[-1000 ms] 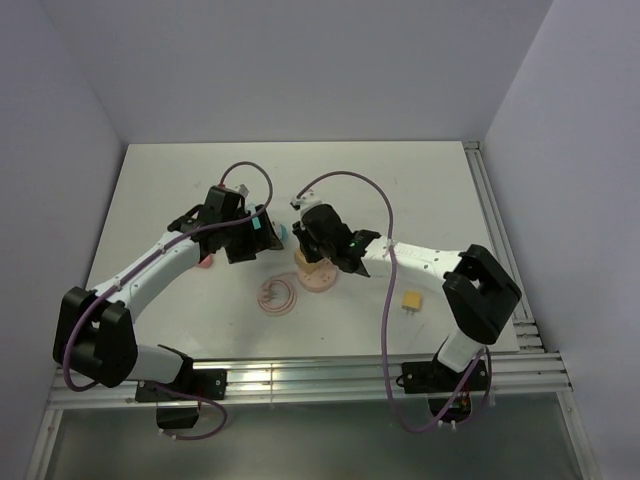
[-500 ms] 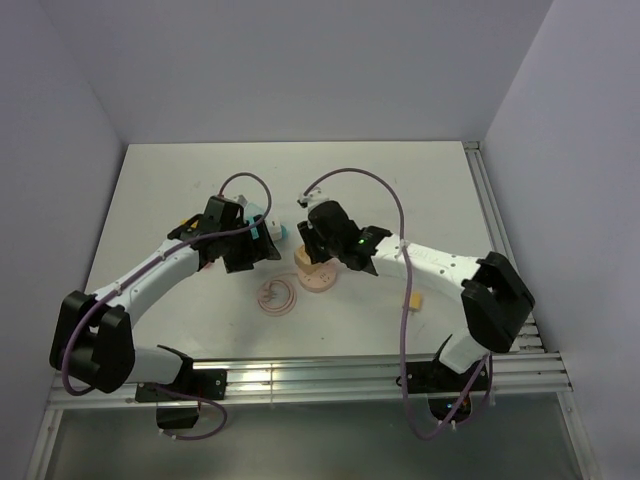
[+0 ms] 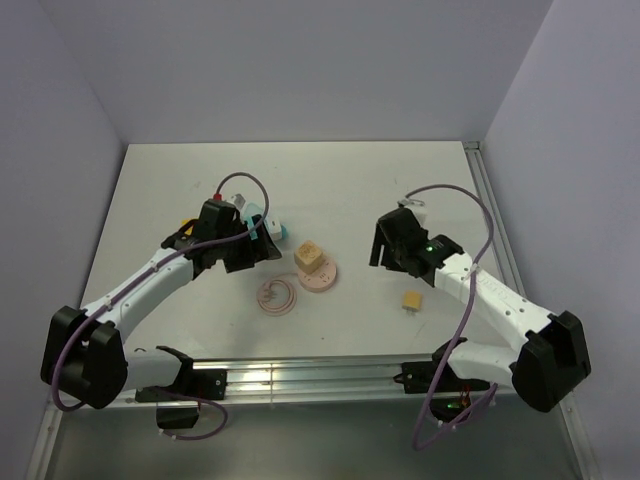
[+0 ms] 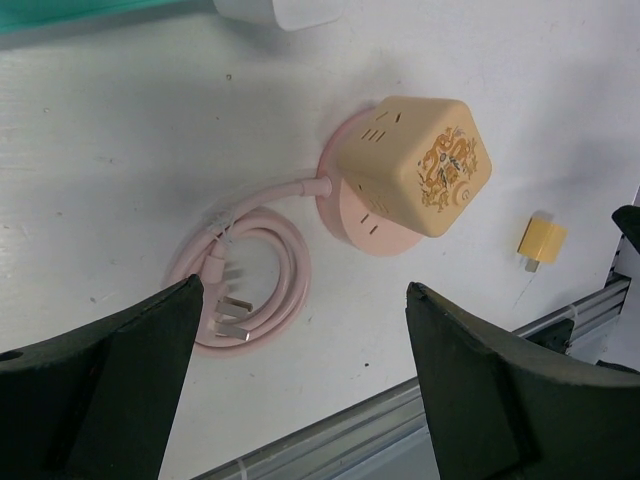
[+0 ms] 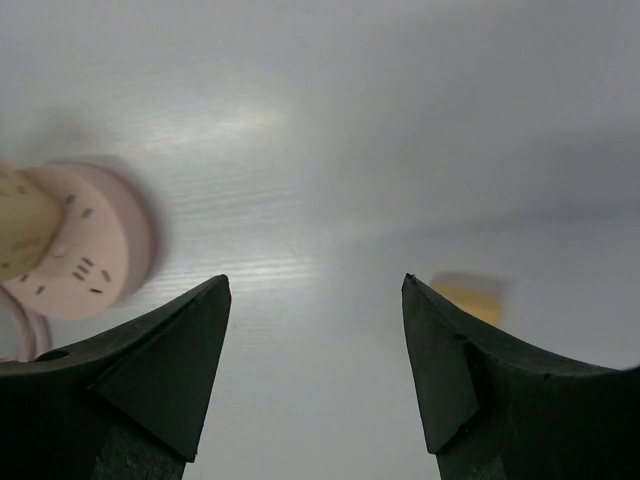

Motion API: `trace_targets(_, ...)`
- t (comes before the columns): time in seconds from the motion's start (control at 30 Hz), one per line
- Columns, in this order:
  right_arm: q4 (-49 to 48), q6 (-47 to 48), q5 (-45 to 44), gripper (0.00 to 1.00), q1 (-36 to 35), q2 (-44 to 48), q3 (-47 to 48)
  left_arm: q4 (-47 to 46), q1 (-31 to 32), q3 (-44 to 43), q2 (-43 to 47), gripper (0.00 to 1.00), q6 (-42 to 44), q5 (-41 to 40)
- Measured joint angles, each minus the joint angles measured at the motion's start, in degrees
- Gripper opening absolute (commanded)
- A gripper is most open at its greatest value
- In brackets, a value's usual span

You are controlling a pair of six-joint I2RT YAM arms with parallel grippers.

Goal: Insert the plug
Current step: Pick up the plug from the center of the board.

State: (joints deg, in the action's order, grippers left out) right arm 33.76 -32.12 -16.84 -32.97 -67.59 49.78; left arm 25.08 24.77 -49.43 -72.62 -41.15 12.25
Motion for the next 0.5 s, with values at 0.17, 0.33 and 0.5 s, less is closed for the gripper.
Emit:
trace_targets(0.17,7.0,-8.6,-0.8,0.74,2.9,4.1,-4.8,-0.9,1.6,0.7,0.1,0.89,0.0,0.0)
trace_targets(0.33,11.7,-16.8,-2.7,0.71,4.1,3.6,-7.7,-0.9,3.4,0.7,0.1,0.89,0.0,0.0)
trace_targets(0.5,13.9,-21.5,-4.6,0.71,6.4,3.1,-10.7,-0.9,4.0,0.7,0.3,0.89,0.0,0.0)
